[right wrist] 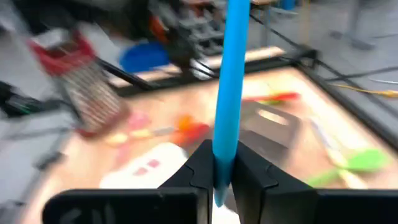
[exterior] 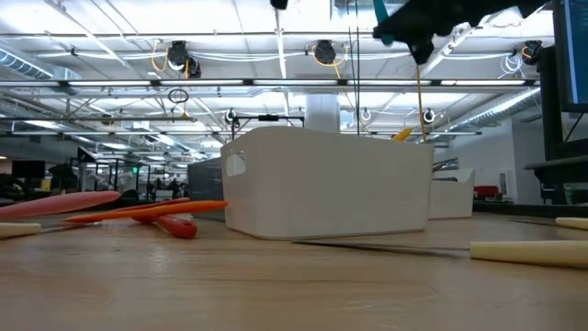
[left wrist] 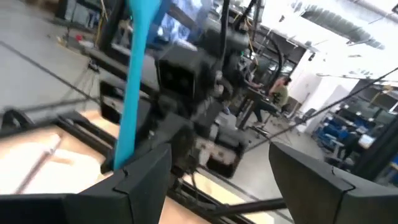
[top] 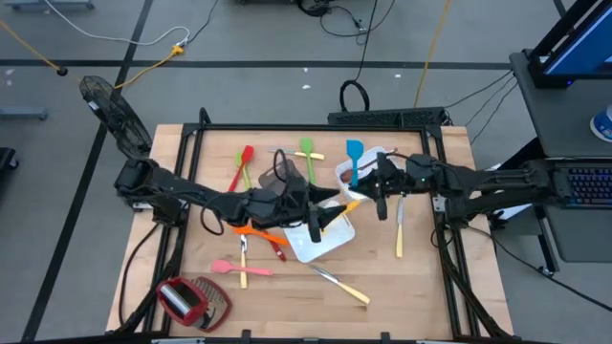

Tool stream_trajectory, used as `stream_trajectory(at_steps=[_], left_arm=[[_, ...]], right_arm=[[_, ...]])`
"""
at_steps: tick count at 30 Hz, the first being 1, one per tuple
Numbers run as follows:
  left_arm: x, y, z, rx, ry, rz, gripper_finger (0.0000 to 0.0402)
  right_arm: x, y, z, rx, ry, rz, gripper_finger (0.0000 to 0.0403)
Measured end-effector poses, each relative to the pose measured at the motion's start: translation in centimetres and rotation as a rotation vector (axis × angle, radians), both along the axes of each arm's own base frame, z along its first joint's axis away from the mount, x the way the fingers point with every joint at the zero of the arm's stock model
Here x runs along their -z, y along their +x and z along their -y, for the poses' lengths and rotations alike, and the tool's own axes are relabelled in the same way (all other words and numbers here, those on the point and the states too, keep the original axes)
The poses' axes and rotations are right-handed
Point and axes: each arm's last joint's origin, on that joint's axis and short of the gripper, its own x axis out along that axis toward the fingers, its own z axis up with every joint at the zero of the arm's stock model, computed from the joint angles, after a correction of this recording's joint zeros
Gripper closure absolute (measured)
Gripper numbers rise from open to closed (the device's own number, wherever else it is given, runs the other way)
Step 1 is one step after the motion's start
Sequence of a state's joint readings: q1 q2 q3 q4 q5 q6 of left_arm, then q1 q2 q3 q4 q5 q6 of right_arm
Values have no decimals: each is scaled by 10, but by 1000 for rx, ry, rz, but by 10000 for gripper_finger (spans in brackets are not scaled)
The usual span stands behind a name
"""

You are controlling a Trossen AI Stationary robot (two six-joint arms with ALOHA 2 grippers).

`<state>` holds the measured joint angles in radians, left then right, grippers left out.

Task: Pick & Place Kitchen Items
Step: Put the blue spatula into the bottom white bin

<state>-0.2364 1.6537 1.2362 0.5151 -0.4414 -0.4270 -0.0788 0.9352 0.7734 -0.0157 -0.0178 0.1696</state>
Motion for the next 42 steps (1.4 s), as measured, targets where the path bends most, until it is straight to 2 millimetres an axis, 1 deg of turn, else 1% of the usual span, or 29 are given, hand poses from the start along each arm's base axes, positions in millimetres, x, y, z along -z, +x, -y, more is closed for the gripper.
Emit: stream_trajectory(at_steps=[2, 7, 11, 16, 21, 23, 29, 32, 36, 42], left_arm=[[-6, -7, 2, 12, 57, -32, 128], [-20, -25, 0, -29, 9, -74, 127], [-30, -38, -4, -76, -9, -88, 127], [-40, -48, -8, -106, 12, -89, 124], [-40, -53, -10, -125, 26, -131, 123], [-40, -55, -11, -127, 2, -135, 123], [-34, -54, -13, -151, -31, -173, 123], [-33, -54, -15, -159, -39, -184, 123], [-33, -54, -19, -171, 6, -202, 123], [-35, -55, -26, -190, 42, -217, 123]], right_arm=[[2, -6, 2, 51, -61, -54, 379], [9, -18, 3, 153, -237, -190, 379], [16, -20, 1, 202, -435, -314, 379], [26, -19, -3, 230, -710, -492, 379], [33, -14, -4, 266, -903, -621, 379], [34, -12, -4, 288, -995, -678, 379], [34, -4, -2, 338, -1349, -906, 379], [32, 3, -2, 318, -1494, -996, 379], [28, 12, -5, 301, -1610, -1032, 379], [28, 20, -17, 171, -1802, -1099, 379]])
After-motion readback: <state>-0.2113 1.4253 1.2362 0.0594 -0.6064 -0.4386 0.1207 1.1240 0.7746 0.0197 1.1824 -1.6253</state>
